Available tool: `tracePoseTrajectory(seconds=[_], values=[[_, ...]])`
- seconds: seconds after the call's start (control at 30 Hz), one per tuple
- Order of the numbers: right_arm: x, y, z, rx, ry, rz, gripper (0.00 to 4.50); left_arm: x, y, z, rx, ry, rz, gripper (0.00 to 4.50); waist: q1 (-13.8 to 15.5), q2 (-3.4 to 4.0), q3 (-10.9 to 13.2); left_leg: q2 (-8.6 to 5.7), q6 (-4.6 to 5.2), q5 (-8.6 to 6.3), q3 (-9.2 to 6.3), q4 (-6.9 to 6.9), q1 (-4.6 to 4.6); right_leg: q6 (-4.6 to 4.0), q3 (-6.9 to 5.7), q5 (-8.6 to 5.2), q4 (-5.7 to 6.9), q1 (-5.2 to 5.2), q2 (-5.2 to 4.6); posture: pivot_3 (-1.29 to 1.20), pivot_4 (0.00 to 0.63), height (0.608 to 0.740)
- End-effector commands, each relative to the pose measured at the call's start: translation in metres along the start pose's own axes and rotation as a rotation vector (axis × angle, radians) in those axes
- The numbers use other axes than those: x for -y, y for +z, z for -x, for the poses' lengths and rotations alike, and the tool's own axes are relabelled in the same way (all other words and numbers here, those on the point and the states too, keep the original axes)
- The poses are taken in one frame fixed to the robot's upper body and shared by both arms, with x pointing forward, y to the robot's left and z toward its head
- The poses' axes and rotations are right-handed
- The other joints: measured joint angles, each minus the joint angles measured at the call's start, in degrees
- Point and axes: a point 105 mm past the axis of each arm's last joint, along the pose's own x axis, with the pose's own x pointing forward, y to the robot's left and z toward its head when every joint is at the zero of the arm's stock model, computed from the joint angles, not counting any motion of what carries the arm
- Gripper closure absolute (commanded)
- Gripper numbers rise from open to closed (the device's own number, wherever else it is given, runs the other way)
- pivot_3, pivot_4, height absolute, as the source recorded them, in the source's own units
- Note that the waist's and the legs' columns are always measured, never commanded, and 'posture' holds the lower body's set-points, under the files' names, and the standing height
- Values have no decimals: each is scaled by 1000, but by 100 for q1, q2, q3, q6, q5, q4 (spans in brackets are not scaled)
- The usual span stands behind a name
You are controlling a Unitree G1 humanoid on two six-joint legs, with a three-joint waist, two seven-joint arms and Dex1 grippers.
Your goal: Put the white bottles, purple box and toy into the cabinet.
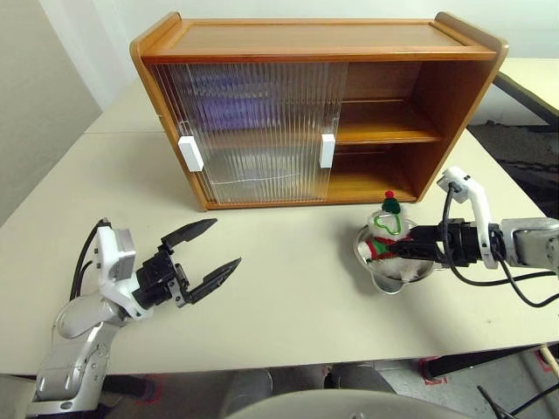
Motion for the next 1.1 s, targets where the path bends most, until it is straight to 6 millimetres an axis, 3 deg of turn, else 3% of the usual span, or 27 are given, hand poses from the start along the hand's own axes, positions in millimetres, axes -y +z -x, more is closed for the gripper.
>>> tracePoseTrajectory(seconds=[0.03,0.37,0.57,0.87,1.1], values=[[1,0,-3,-5,-20,2,14,-2,10,-3,43,9,19,0,1,0,0,0,0,0,0,0,0,7,0,3,1,0,0,-8,0,740],[8,-9,-3,-46,-61,23,14,-1,13,-5,52,14,44,0,4,1,-1,0,0,0,-1,0,1,37,0,7,5,0,0,-5,0,740],[15,1,-9,21,-90,-19,14,7,15,-15,68,-18,84,0,6,-2,-4,0,0,1,-1,1,5,37,0,6,9,0,0,0,0,740],[23,4,-14,38,-137,1,14,5,10,-16,35,-3,70,0,9,-2,-3,-1,-1,2,-1,6,10,46,0,11,30,0,1,1,0,740],[20,3,-20,36,-114,15,2439,2,11,-15,28,10,54,0,12,-2,-3,-1,-1,2,-1,6,11,43,0,10,32,0,1,3,0,740]])
